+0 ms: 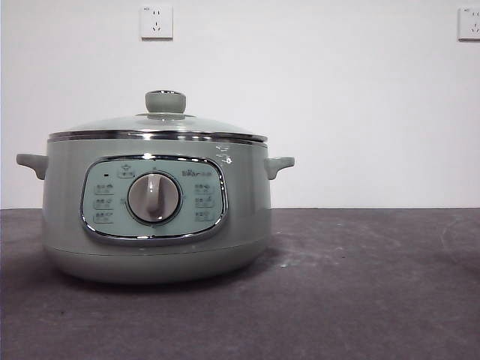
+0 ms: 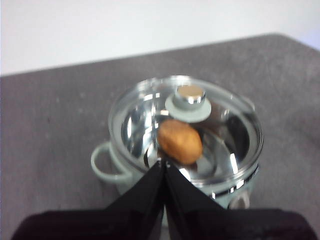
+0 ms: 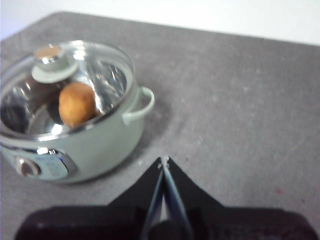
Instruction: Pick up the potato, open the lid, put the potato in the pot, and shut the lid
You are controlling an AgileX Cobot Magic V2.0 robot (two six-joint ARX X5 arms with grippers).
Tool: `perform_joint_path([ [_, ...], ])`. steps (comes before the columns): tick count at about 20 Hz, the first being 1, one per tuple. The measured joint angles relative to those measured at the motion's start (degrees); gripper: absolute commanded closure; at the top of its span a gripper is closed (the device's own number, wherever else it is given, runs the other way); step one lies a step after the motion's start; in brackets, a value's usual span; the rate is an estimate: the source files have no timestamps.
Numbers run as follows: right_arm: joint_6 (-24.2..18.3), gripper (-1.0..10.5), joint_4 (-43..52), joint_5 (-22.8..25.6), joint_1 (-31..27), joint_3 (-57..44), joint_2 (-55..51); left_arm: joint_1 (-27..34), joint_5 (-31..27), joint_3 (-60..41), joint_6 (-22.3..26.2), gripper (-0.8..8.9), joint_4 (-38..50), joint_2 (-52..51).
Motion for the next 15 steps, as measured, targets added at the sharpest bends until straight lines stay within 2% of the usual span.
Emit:
perform_joint_path([
  [11, 0.52, 9.5, -3.5, 0.02, 0.0, 0.0, -0.13, 0.0, -0.02, 0.0, -0.39, 8.17, -2.84, 2.03],
  [15, 0.52, 9.5, -3.48, 0.02, 0.0, 0.0, -0.15, 2.84, -1.4, -0.02, 3.72, 8.17, -1.38, 1.09],
])
